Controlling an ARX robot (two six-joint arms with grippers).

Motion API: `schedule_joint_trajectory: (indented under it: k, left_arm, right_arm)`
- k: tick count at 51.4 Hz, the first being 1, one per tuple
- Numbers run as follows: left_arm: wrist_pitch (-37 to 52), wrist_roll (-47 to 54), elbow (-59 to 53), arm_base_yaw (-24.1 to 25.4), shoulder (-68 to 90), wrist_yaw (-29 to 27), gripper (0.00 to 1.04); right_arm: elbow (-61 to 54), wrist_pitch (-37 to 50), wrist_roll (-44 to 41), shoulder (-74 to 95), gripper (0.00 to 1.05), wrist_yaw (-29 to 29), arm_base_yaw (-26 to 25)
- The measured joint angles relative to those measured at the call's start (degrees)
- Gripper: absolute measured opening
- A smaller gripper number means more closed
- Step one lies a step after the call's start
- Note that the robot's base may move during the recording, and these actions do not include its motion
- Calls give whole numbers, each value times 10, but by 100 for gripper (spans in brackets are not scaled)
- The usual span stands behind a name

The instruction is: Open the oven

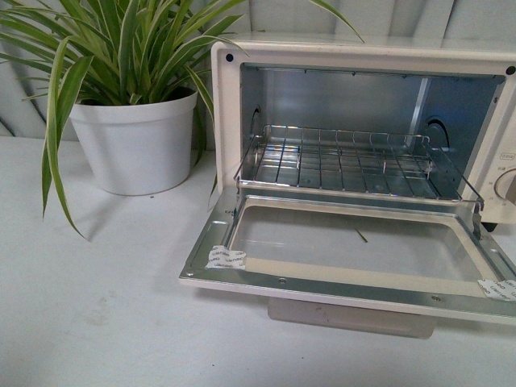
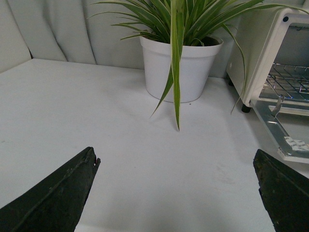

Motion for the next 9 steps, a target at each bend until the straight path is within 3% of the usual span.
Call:
schedule_joint_trajectory:
  k: [9]
  left_arm:
    - [0,0,0,0,0,0,98]
  right_arm:
    - [0,0,0,0,95,0,0]
